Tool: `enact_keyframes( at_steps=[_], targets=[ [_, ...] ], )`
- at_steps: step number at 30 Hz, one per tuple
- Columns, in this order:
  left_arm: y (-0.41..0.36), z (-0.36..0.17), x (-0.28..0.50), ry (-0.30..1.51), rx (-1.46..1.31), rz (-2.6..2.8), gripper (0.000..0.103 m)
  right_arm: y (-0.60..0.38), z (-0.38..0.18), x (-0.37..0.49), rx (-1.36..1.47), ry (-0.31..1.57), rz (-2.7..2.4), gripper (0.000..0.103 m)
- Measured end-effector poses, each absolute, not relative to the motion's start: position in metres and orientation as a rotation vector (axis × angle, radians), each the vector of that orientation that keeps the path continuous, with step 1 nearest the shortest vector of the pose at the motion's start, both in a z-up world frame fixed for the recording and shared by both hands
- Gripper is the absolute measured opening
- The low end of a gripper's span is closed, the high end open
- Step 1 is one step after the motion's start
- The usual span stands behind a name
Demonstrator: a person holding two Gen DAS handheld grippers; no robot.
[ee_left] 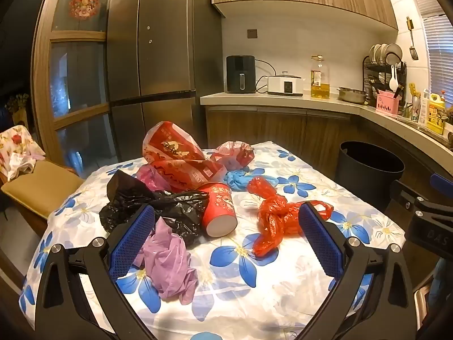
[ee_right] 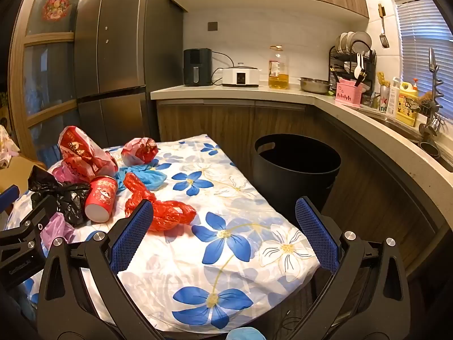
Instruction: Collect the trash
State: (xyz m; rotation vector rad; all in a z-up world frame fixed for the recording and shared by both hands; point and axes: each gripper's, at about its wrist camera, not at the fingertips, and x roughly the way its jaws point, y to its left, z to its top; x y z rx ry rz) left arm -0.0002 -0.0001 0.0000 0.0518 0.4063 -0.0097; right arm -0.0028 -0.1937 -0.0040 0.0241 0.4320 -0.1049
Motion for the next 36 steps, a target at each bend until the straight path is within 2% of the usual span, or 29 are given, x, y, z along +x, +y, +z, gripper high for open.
enact_keyframes(
  at_steps=[36],
  targets=[
    [-0.0021, 0.0002, 0.0005, 0.41, 0.041, -0.017, 0.098, -0.196, -0.0034, -0.0035, 0.022, 0.437, -0.106, 0.099]
  ],
)
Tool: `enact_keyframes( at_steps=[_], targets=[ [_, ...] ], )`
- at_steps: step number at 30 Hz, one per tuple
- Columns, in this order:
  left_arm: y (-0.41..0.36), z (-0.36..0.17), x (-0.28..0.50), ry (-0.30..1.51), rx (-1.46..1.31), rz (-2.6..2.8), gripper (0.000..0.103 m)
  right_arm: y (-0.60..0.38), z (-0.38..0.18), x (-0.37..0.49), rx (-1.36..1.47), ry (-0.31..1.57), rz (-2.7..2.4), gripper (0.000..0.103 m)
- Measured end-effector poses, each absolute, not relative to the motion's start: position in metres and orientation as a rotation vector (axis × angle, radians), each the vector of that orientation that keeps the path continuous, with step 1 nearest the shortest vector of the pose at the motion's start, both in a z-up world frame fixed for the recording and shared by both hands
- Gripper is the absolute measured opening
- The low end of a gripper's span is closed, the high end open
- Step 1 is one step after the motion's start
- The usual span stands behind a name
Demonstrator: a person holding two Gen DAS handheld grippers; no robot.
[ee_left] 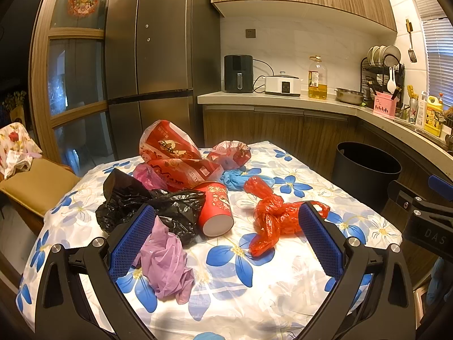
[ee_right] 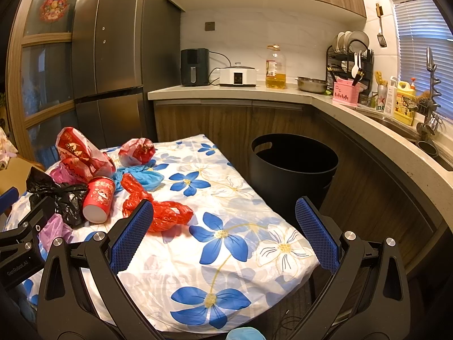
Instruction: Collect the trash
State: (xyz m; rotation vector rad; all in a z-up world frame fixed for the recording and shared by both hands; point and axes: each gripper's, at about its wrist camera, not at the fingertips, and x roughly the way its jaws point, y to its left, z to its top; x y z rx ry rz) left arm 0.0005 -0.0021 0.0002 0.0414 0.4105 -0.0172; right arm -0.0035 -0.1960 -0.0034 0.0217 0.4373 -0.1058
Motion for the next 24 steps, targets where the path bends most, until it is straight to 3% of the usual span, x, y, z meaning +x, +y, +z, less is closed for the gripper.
enact_keyframes(
  at_steps=[24],
  targets=[
    [-0.0064, -0.0024, -0.0033, 0.411, 0.039, -0.026, 0.098, -0.1978, -0.004, -0.0039, 0.024, 0.437, -0.108, 0.099]
  ],
)
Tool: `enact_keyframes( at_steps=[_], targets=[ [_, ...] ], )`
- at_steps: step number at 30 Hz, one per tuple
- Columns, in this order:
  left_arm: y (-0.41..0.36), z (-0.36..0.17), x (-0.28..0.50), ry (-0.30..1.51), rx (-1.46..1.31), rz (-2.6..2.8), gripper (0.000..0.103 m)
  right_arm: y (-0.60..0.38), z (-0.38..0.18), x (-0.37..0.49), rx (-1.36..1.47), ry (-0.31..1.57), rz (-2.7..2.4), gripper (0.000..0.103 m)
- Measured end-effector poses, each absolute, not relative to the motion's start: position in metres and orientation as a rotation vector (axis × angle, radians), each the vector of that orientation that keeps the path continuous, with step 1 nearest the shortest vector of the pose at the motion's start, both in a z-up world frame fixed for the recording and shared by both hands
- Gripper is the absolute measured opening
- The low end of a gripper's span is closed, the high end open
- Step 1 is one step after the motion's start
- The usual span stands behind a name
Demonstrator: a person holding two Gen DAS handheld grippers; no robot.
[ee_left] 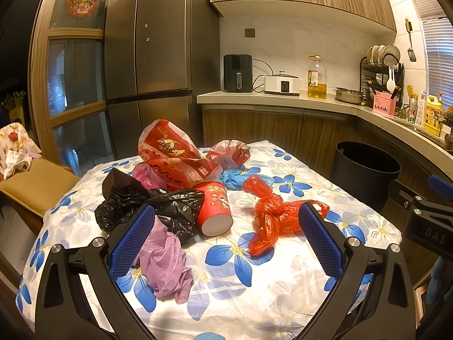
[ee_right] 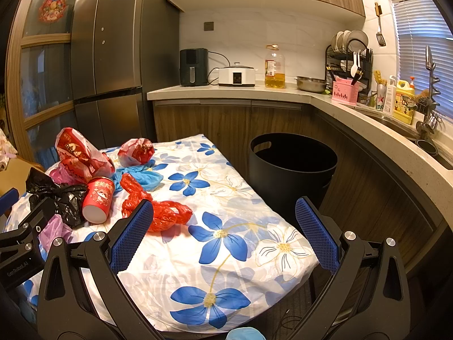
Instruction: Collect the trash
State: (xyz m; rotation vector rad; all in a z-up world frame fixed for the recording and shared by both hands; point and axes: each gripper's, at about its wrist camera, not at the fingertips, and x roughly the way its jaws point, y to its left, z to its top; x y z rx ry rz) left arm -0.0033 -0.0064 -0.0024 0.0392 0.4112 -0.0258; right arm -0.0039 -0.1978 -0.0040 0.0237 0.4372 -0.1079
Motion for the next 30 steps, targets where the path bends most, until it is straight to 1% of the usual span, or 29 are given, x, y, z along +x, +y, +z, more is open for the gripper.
enact_keyframes(
  at_steps=[30],
  targets=[
    [-0.007, -0.0034, -0.0041, 0.413, 0.037, -0.027, 0.098, -0.1981, -0.0048, -0.0038, 0.025, 0.437, -0.108, 0.099]
  ],
)
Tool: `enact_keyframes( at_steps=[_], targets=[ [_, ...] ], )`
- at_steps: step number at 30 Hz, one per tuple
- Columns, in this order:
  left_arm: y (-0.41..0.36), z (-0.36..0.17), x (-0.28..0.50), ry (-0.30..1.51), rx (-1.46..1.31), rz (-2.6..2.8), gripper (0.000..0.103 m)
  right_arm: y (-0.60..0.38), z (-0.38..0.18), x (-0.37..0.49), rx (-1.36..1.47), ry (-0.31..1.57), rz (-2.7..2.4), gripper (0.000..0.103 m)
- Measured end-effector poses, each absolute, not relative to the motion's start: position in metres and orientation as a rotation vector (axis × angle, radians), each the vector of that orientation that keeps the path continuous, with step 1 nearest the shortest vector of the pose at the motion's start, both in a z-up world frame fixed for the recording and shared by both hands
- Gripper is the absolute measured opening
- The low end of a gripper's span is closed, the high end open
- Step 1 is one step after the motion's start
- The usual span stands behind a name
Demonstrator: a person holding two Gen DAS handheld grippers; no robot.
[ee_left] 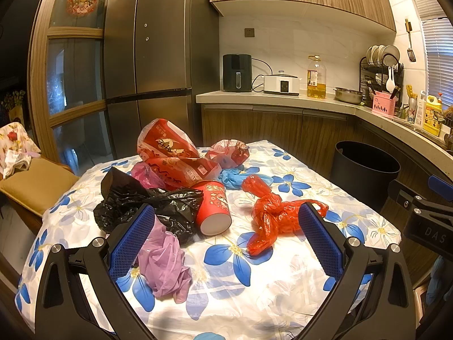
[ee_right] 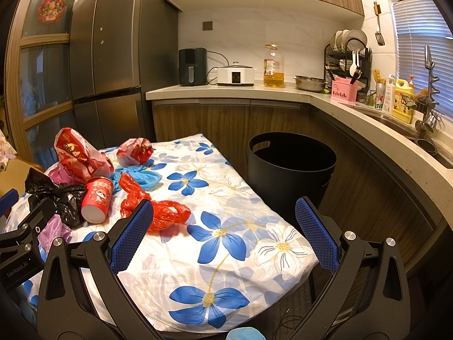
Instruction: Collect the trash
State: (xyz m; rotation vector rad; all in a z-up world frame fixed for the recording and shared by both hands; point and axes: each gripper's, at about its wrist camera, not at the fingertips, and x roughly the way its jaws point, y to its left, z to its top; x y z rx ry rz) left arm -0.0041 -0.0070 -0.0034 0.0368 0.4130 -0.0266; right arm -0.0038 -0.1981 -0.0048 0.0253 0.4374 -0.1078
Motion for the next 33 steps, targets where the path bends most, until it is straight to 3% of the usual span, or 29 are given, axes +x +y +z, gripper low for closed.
enact_keyframes(
  at_steps=[33],
  targets=[
    [-0.0072, -0.0025, -0.0045, 0.411, 0.036, -0.03, 0.098, -0.1988, -0.0072, -0.0029, 0.028, 0.437, -0.105, 0.099]
  ],
)
